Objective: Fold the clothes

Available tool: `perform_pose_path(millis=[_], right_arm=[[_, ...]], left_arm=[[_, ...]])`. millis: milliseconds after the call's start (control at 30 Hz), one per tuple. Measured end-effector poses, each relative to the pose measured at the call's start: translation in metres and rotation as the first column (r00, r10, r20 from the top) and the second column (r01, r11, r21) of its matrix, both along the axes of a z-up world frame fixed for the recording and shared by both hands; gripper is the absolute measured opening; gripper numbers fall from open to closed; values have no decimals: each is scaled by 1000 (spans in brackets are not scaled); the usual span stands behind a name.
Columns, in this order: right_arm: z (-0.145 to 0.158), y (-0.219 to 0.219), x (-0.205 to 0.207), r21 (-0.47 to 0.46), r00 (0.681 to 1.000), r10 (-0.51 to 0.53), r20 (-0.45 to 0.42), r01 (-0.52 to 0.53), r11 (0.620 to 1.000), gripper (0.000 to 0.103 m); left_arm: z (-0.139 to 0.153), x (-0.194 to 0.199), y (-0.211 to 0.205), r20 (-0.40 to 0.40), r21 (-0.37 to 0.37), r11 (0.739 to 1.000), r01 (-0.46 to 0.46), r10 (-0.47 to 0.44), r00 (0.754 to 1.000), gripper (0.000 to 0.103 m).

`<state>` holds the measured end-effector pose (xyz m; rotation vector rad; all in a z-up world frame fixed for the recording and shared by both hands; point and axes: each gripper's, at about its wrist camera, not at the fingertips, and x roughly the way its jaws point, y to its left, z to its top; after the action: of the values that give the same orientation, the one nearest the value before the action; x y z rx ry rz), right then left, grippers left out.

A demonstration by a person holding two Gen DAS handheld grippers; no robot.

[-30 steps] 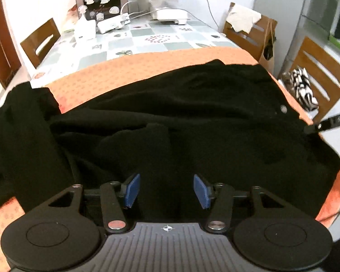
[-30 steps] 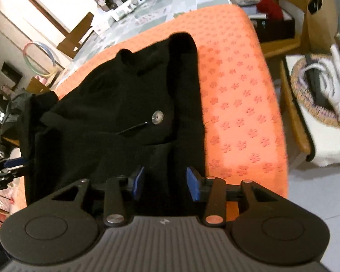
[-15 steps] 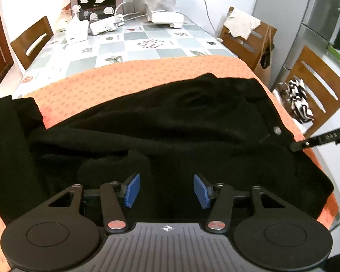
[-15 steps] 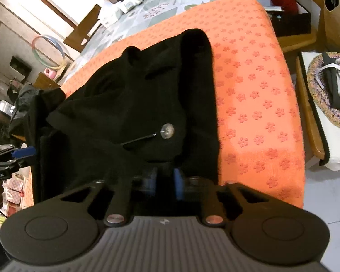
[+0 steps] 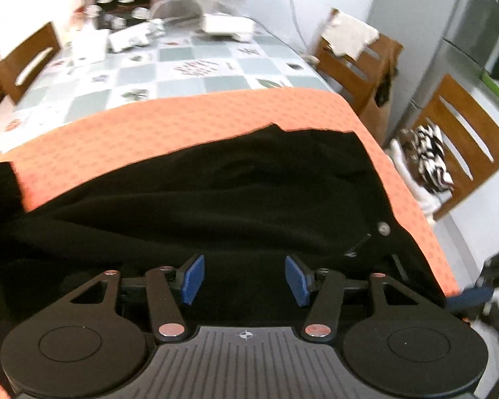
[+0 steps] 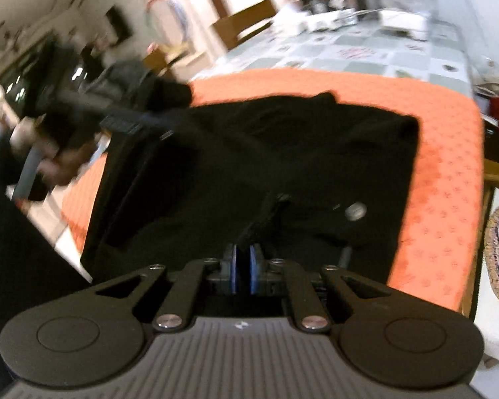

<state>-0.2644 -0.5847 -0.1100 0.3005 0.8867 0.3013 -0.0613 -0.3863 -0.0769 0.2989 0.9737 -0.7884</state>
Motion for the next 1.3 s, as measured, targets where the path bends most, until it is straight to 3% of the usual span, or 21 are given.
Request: perform_pose_path(millis=[333,433,600,767,900,1000,1100,1300], right_arm=[[-28,63,-8,-173,990,108,-88,-122,977,10],[-36,76,-11,-233,987,115,-115,-139,963,10],[-27,75,-15,-238,992,47,-119,-74,968,11],[-10,58,-17,-214,995,-57,-88,37,976,18],[-1,48,0,-204,994,-102,-46,90,975,35],[0,42,22,-216,996,-91,-20,85,973,40],[-5,36,49,-227,998,-64,-4,61,972,53],[-24,34,100,-266,999,27,-16,-31,964,58]], left_arm=[[-39,-10,-55,-104,15,990,143,-140,985,58],[-44,-13,-61,-97,26,989,143,-140,985,58],[-43,1,-66,-40,20,988,153,-152,988,57],[-42,19,-67,-103,-1,980,198,-197,975,56],[-42,28,-67,-144,5,979,204,-201,969,56],[-46,37,-66,-197,6,980,198,-193,961,56],[-50,43,-65,-234,9,981,196,-189,954,56],[-68,54,-65,-287,42,983,179,-160,944,56]])
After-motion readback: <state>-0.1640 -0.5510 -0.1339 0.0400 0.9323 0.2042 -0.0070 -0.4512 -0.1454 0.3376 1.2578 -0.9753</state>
